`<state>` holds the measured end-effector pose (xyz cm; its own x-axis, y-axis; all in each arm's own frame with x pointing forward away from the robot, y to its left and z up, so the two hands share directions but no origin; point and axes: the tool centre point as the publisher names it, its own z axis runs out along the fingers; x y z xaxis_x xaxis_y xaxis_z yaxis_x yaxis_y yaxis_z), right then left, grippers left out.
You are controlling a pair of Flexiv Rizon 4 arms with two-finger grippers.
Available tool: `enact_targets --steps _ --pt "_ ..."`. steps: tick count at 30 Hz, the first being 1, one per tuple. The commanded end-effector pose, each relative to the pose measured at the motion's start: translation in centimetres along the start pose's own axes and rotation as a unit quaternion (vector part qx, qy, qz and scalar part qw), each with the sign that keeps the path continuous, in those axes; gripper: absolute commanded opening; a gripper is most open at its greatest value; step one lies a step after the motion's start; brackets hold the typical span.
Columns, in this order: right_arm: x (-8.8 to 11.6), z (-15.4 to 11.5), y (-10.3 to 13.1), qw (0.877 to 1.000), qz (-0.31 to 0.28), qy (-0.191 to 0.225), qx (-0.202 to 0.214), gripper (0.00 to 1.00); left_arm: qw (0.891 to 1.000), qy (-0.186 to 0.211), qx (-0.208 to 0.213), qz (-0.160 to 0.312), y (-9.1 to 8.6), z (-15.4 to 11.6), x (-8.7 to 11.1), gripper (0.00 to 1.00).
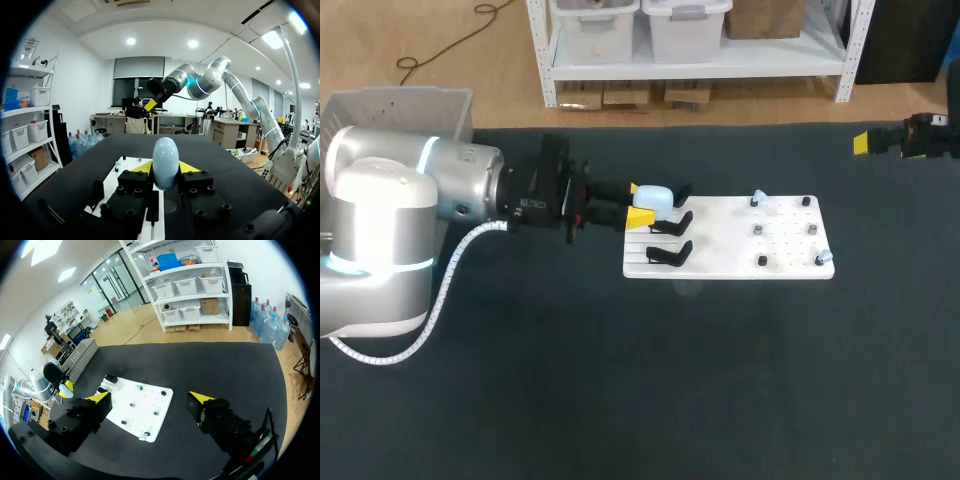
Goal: Pick up each earbud case from the left stands, insert the matching earbuds, close the lid, and place the case in the box.
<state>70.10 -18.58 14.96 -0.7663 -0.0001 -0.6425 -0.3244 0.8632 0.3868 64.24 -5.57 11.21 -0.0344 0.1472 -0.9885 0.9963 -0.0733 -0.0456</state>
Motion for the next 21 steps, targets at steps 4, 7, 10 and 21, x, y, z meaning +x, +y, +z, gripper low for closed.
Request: enact_targets --steps 4,7,10,21 --pt "0.0 0.0 0.0 1.000 0.000 0.000 -0.001 1.00 1.000 -0.001 -0.003 0.001 -0.1 0.0 0.0 0.00" --pt "0.0 0.0 0.0 1.000 0.000 0.000 -0.001 1.00 1.000 -0.004 -0.005 0.002 -0.6 0.2 0.1 0.00" --pt "0.0 0.0 0.0 1.000 0.000 0.000 -0.001 1.00 1.000 -0.020 -0.008 0.009 -1.5 0.7 0.0 0.00" --pt "2.2 -1.1 2.3 0.999 -0.022 0.021 -0.013 1.00 0.999 -0.044 -0.007 0.007 -2.6 1.3 0.6 0.00"
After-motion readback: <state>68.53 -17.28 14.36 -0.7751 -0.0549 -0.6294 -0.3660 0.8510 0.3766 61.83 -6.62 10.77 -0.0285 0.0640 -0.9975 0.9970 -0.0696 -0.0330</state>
